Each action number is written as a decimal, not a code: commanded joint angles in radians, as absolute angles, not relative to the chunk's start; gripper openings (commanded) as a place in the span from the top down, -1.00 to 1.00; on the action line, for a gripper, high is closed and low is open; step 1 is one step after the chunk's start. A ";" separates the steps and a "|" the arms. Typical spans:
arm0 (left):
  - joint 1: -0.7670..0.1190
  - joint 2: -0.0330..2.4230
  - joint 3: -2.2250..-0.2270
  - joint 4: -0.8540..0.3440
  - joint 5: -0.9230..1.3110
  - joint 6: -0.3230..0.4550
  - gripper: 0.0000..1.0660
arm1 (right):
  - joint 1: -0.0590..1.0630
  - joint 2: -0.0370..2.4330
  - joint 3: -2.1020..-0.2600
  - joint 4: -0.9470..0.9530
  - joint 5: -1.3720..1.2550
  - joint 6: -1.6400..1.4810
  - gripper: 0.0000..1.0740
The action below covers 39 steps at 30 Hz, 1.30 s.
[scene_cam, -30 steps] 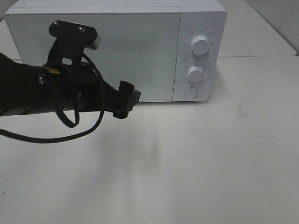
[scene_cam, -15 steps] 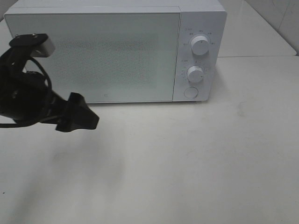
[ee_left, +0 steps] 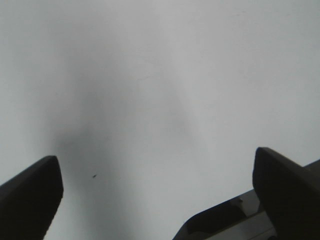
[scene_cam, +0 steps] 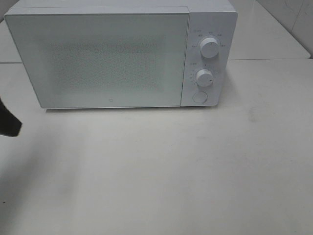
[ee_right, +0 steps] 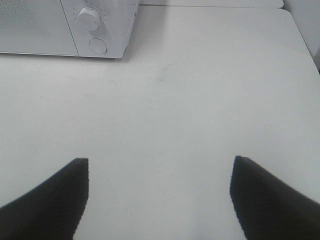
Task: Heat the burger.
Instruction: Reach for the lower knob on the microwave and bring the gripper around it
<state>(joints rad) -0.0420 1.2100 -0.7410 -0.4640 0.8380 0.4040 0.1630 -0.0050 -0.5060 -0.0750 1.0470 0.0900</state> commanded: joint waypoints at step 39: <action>0.063 0.253 -0.524 -0.099 0.996 0.063 -0.84 | 0.161 -0.032 -0.507 -0.074 1.037 0.082 -0.40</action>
<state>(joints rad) 0.0620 0.2600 -0.5230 -0.1010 0.9850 0.0710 0.1630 -0.0050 -0.5060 -0.0750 1.0470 0.0900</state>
